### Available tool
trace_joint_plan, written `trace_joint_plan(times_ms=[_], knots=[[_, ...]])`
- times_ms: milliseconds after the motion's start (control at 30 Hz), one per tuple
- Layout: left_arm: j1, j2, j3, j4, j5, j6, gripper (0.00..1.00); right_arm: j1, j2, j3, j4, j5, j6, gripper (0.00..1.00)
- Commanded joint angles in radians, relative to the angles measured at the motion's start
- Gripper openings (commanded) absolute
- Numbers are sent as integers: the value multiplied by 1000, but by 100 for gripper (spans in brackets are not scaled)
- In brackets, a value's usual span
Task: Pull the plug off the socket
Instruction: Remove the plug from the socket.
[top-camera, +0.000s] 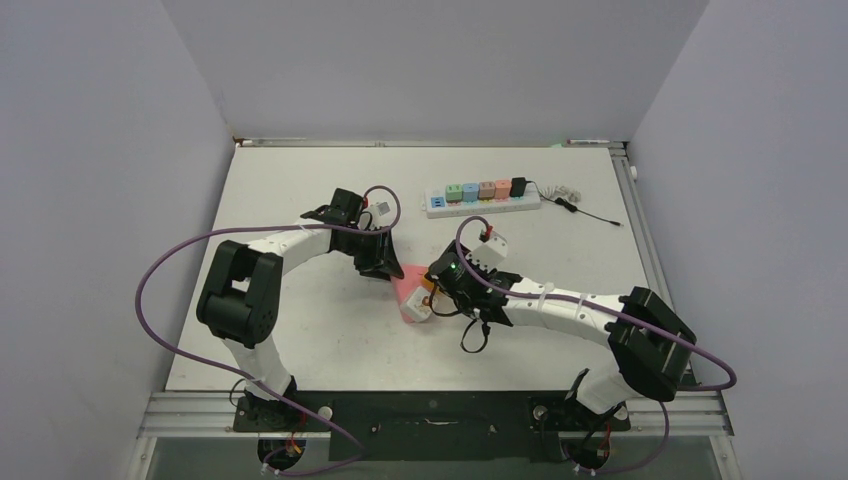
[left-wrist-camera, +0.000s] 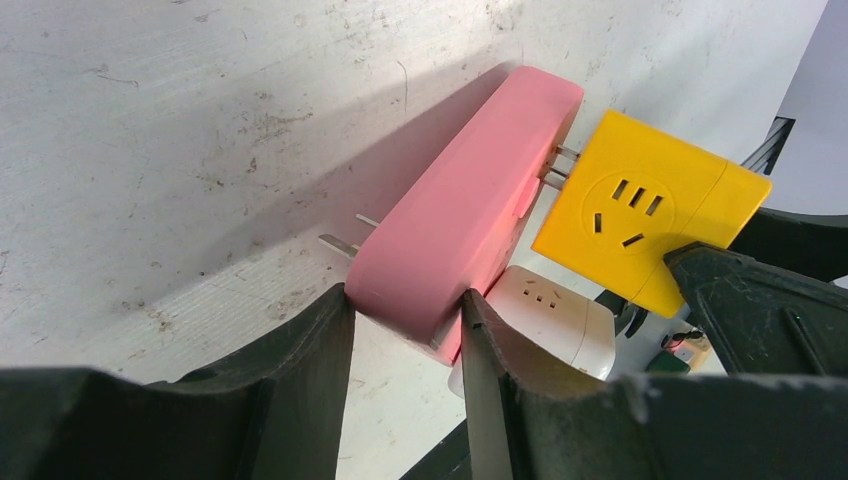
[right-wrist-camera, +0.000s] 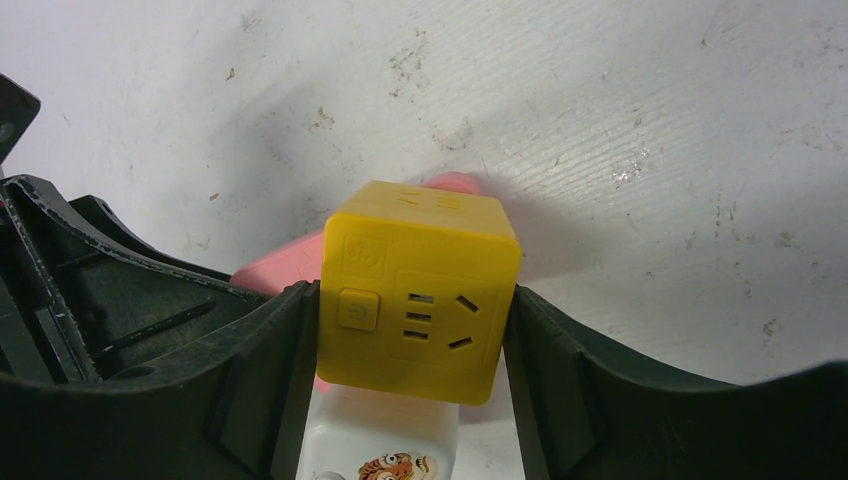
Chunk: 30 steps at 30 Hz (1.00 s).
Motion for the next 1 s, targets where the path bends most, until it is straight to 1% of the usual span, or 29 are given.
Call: trace_joint_plan(times_ms=[0,333,633,967], knots=[[32,-10,8,39,-172,36,0,16,-9,31,-58,32,-26,5],[32,-5,7,38,-179,41,0,-62,-17,0,-23,-67,-51,5],[32,-1,6,40,-180,43,0,-176,-21,-60,30,-191,-59,5],[32,3,8,39,-183,43,0,-175,-20,-67,30,-187,-45,5]])
